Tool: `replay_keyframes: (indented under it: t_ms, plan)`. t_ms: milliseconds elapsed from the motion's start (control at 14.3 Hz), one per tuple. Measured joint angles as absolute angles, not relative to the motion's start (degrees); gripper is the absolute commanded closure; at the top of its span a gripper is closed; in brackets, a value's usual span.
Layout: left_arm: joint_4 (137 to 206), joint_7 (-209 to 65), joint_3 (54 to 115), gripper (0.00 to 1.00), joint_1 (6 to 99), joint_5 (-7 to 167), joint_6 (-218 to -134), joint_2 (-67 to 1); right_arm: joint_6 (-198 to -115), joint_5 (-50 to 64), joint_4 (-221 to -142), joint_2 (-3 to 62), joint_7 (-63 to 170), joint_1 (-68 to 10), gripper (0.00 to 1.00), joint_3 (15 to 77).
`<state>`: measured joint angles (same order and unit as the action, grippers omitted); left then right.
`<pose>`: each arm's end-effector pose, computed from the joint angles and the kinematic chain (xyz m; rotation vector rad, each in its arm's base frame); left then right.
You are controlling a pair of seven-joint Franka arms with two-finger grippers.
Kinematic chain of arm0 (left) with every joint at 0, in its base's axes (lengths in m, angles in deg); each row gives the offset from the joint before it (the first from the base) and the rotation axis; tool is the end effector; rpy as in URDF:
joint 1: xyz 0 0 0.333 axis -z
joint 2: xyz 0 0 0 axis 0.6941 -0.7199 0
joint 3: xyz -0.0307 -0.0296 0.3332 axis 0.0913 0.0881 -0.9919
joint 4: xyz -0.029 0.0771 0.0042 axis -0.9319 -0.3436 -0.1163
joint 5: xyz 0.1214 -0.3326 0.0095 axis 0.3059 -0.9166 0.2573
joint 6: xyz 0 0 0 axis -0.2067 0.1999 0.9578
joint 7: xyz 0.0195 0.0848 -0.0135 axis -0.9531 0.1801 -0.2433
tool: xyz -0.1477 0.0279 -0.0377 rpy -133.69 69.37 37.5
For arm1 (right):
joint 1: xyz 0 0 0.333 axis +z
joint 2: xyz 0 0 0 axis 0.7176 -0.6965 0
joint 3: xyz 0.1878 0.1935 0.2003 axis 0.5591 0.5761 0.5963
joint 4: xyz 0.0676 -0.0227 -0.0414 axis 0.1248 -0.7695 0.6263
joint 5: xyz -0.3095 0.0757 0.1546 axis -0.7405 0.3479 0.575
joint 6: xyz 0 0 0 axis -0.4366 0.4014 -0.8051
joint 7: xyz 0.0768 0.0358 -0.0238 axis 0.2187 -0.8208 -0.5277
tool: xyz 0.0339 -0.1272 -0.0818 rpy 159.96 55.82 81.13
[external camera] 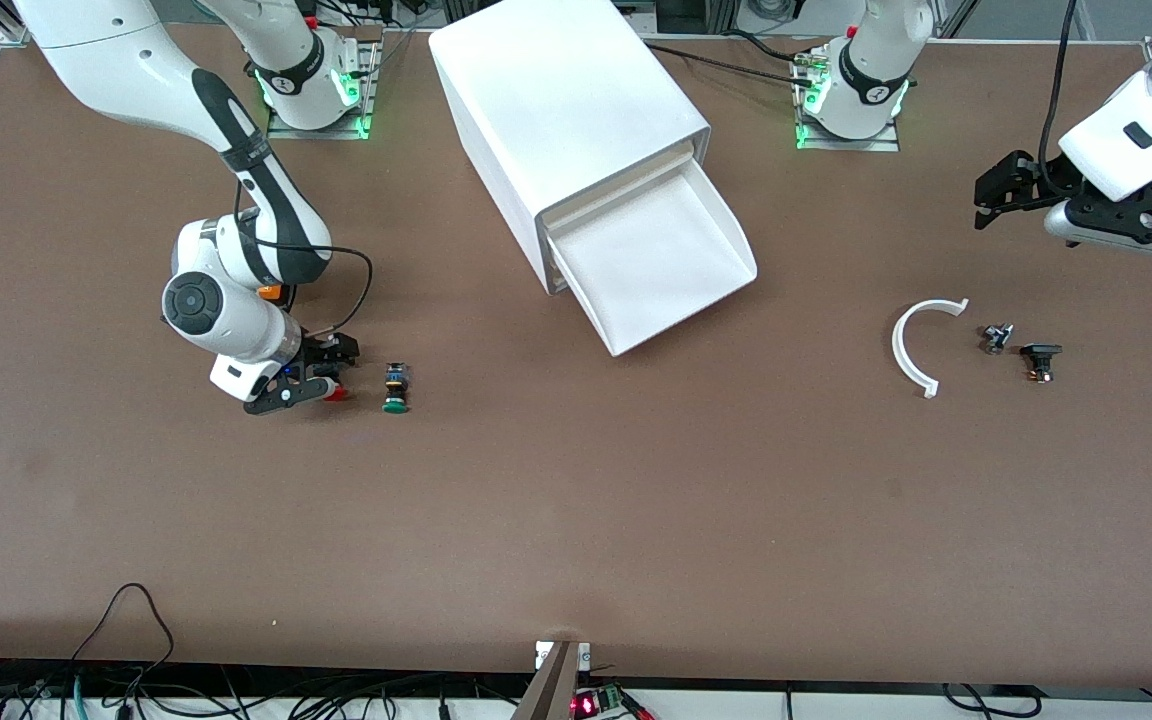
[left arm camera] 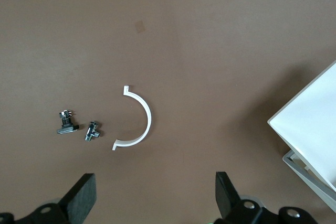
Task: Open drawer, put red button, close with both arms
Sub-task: 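Grasp the red push button with the right gripper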
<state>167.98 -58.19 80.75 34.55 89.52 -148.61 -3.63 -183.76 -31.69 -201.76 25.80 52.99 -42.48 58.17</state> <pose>0.4883 -0.0448 0.5829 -3.1038 0.3355 0.0683 0.5539 0.0999 0.1902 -3.0737 -0.4448 0.1140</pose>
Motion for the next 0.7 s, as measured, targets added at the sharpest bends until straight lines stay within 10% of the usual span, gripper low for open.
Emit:
replay_keyframes:
  t_ms: [210, 699]
  plan:
    - [167.66, -58.4, 80.72, 0.0, 34.06, 89.52, -148.65, -3.8, -183.83, -31.69, -201.93, 25.8, 53.08, -42.49, 0.58, 58.17]
    - [167.56, -58.41, 80.71, 0.0, 33.67, 89.51, -148.72, -4.2, -183.83, -31.69, -201.87, 25.83, 53.1, -42.5, 0.87, 58.23]
